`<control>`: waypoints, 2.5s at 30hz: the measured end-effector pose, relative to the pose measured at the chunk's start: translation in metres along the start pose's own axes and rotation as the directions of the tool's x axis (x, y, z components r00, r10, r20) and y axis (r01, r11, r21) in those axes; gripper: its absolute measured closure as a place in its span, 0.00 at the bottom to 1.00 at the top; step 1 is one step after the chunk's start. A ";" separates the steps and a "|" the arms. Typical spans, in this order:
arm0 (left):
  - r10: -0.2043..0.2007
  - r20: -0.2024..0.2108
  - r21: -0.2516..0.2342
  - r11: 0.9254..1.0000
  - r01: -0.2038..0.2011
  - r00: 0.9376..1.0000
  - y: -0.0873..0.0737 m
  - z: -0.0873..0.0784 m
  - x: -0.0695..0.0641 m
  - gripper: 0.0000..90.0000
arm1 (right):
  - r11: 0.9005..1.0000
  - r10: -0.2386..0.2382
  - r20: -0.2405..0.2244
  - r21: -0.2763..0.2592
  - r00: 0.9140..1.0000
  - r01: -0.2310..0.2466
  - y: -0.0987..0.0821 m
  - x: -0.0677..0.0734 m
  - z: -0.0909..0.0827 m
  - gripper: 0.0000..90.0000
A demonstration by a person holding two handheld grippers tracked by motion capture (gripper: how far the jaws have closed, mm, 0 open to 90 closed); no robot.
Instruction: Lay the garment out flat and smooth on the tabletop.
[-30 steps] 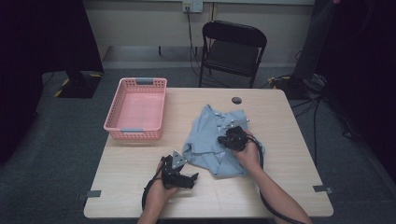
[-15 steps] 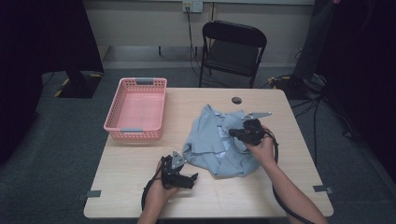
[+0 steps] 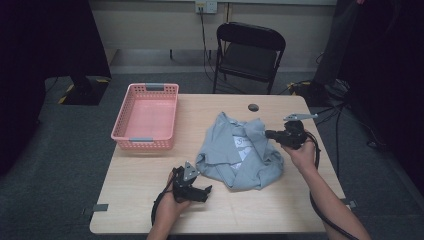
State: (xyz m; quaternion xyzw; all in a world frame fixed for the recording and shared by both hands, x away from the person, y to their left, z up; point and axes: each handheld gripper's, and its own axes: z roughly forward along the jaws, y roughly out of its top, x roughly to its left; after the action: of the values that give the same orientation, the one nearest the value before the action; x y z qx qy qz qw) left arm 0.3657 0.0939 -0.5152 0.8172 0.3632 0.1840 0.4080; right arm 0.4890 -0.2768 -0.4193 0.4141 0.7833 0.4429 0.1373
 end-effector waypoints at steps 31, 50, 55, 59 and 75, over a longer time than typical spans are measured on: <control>0.005 0.003 0.002 1.000 -0.005 1.000 -0.001 -0.001 0.000 0.00 | 0.977 0.205 0.200 -0.107 0.958 -0.186 -0.019 -0.105 -0.050 0.97; 0.006 0.003 0.003 1.000 -0.006 1.000 -0.001 -0.001 0.000 0.00 | 0.995 0.054 0.115 -0.086 0.992 -0.044 -0.042 -0.041 -0.054 0.10; 0.006 0.004 0.003 1.000 -0.006 1.000 -0.001 -0.001 0.001 0.00 | 0.999 0.030 0.080 -0.045 0.996 -0.026 -0.063 -0.023 -0.054 0.09; 0.006 0.003 0.002 1.000 -0.006 1.000 -0.001 -0.001 0.000 0.00 | 1.000 -0.022 0.088 -0.006 0.996 0.022 -0.083 -0.009 -0.052 0.09; -0.001 -0.009 0.000 1.000 0.001 1.000 -0.001 -0.002 0.000 0.00 | 0.983 -0.122 0.054 0.145 0.991 0.113 -0.132 0.021 -0.045 0.08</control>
State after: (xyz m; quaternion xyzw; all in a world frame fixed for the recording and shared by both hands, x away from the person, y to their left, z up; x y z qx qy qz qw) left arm 0.3636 0.0955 -0.5151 0.8161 0.3653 0.1877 0.4065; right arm 0.3804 -0.3213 -0.4968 0.3896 0.8311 0.3642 0.1578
